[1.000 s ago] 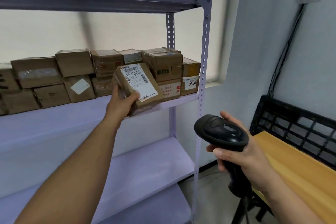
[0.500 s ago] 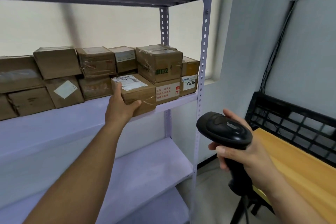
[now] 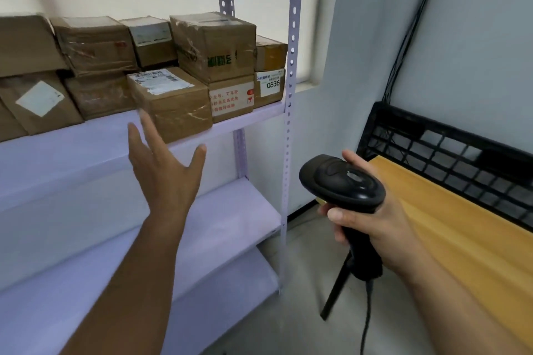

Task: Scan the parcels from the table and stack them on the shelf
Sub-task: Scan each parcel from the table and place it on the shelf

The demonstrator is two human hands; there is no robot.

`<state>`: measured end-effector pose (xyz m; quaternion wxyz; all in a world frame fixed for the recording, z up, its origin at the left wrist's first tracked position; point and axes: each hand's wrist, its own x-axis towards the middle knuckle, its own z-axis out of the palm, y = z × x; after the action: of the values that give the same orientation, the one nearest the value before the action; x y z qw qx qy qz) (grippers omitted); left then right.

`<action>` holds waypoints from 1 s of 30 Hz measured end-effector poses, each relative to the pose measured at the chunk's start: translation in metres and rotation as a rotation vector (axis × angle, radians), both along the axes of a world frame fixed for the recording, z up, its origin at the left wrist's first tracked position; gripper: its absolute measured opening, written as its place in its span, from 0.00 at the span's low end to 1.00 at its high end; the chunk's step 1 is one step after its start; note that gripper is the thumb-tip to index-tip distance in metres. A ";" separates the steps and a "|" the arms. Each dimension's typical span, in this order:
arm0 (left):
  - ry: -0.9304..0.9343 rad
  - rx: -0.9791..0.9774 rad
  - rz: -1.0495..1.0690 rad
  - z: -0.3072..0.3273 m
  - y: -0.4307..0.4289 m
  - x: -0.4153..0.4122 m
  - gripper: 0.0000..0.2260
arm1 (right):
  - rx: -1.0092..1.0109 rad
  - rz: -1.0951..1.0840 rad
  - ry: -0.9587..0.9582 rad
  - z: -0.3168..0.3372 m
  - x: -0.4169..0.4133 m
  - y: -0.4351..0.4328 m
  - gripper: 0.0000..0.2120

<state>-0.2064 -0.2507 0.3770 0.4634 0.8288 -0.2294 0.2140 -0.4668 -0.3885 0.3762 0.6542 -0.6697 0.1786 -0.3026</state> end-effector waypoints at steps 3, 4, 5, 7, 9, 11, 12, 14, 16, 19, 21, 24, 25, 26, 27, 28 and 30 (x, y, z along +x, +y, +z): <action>0.016 -0.002 -0.189 -0.022 -0.011 -0.053 0.38 | -0.023 -0.038 0.002 -0.007 -0.034 0.000 0.45; 0.013 0.028 -0.256 -0.028 -0.019 -0.070 0.37 | -0.030 -0.052 0.003 -0.008 -0.048 0.000 0.45; 0.007 0.060 -0.314 -0.034 -0.027 -0.089 0.35 | -0.032 -0.069 0.003 -0.010 -0.063 0.000 0.45; 0.021 0.110 -0.403 -0.042 -0.041 -0.125 0.33 | -0.027 -0.109 -0.007 -0.011 -0.094 0.001 0.44; 0.050 0.149 -0.475 -0.048 -0.051 -0.163 0.31 | -0.023 -0.153 -0.019 -0.012 -0.127 0.002 0.44; 0.050 0.198 -0.522 -0.055 -0.059 -0.201 0.30 | -0.026 -0.195 -0.021 -0.016 -0.160 0.002 0.46; 0.046 0.218 -0.539 -0.058 -0.062 -0.220 0.29 | -0.026 -0.213 -0.018 -0.019 -0.176 0.002 0.47; 0.044 0.255 -0.569 -0.063 -0.066 -0.255 0.28 | -0.036 -0.245 0.003 -0.023 -0.209 0.004 0.48; 0.033 0.292 -0.606 -0.067 -0.072 -0.291 0.27 | -0.054 -0.283 0.030 -0.027 -0.244 0.007 0.48; 0.030 0.319 -0.682 -0.074 -0.081 -0.348 0.27 | -0.048 -0.336 0.028 -0.032 -0.298 0.012 0.45; 0.038 0.335 -0.719 -0.078 -0.087 -0.386 0.27 | -0.040 -0.370 0.023 -0.035 -0.334 0.013 0.44; 0.033 0.352 -0.789 -0.082 -0.096 -0.442 0.28 | -0.047 -0.428 0.031 -0.039 -0.387 0.015 0.45; 0.030 0.358 -0.811 -0.084 -0.099 -0.460 0.28 | -0.042 -0.448 0.033 -0.040 -0.405 0.016 0.45; 0.030 0.366 -0.832 -0.086 -0.103 -0.478 0.28 | -0.035 -0.469 0.032 -0.041 -0.424 0.017 0.45; 0.032 0.375 -0.853 -0.088 -0.106 -0.496 0.28 | -0.030 -0.489 0.032 -0.044 -0.442 0.017 0.46; 0.039 0.382 -0.876 -0.091 -0.109 -0.514 0.28 | -0.028 -0.509 0.033 -0.046 -0.459 0.017 0.46; 0.051 0.395 -0.925 -0.096 -0.114 -0.547 0.28 | -0.023 -0.552 0.038 -0.050 -0.492 0.018 0.47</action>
<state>-0.7538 -0.3644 0.2806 0.3495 0.7172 -0.5974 -0.0817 -0.9590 -0.3704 0.3259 0.5360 -0.6086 0.3631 -0.4588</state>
